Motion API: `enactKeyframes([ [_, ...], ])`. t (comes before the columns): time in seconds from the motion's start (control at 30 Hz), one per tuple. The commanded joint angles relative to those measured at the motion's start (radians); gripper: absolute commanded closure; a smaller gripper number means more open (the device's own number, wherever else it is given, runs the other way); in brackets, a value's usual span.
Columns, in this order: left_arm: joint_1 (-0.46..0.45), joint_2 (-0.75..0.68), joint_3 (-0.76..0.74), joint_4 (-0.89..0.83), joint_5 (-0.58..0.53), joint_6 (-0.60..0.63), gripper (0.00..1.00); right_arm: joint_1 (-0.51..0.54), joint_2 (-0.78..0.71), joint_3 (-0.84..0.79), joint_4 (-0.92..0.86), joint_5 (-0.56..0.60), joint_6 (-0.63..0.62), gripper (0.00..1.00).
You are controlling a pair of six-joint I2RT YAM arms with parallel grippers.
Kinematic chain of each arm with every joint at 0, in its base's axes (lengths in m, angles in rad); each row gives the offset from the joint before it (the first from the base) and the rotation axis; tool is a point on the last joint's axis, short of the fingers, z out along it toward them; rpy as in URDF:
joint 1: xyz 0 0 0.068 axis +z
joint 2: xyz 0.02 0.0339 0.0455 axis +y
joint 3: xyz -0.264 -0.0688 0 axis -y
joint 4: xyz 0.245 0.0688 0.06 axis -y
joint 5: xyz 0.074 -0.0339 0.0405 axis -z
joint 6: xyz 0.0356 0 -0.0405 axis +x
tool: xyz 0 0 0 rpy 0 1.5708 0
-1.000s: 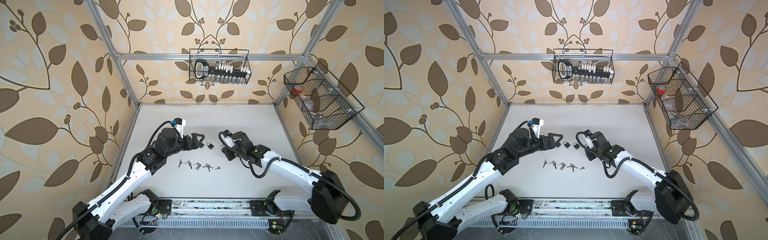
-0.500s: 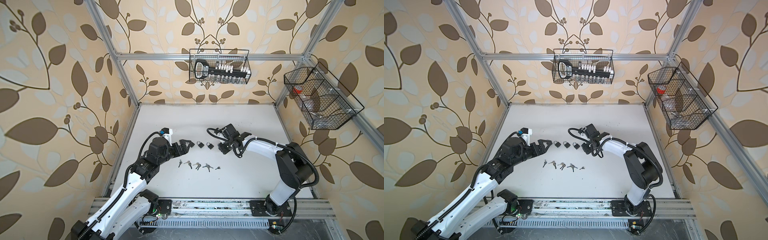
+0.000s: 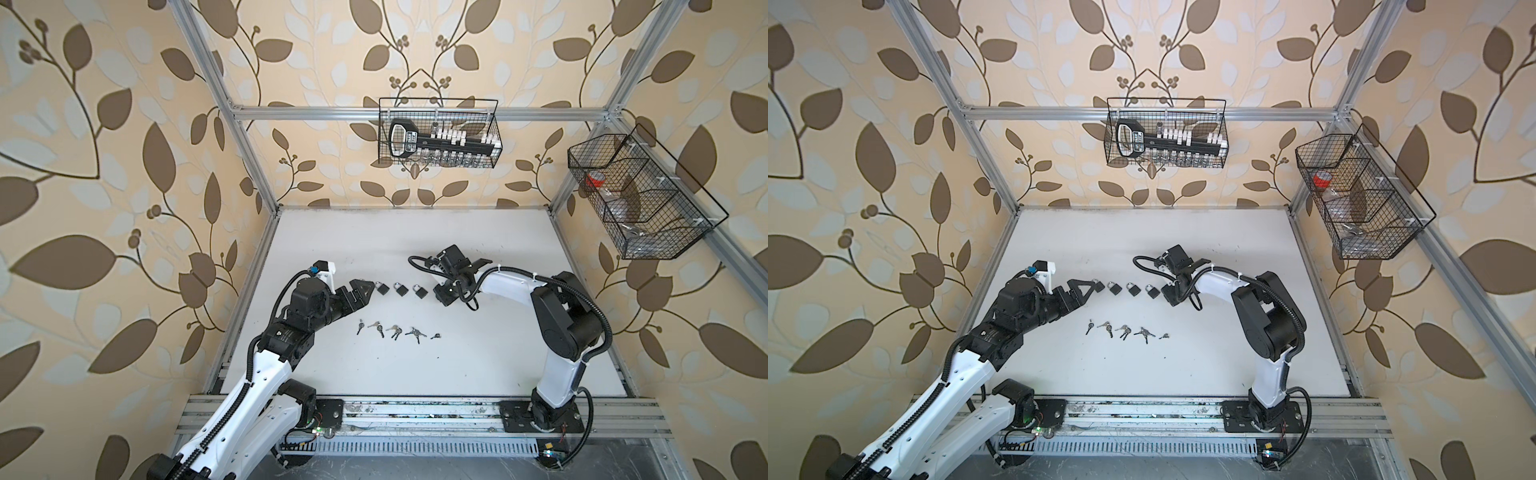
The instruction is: Lock with the key
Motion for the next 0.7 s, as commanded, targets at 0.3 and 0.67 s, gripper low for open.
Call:
enactKeyframes([
  [0.3, 0.012, -0.015, -0.012, 0.029, 0.034, -0.021, 0.01, -0.006, 0.069, 0.042, -0.03, -0.031, -0.006, 0.95],
  [0.67, 0.012, -0.021, -0.003, 0.005, 0.019, -0.009, 0.01, -0.008, 0.079, 0.039, -0.029, -0.024, -0.005, 0.8],
])
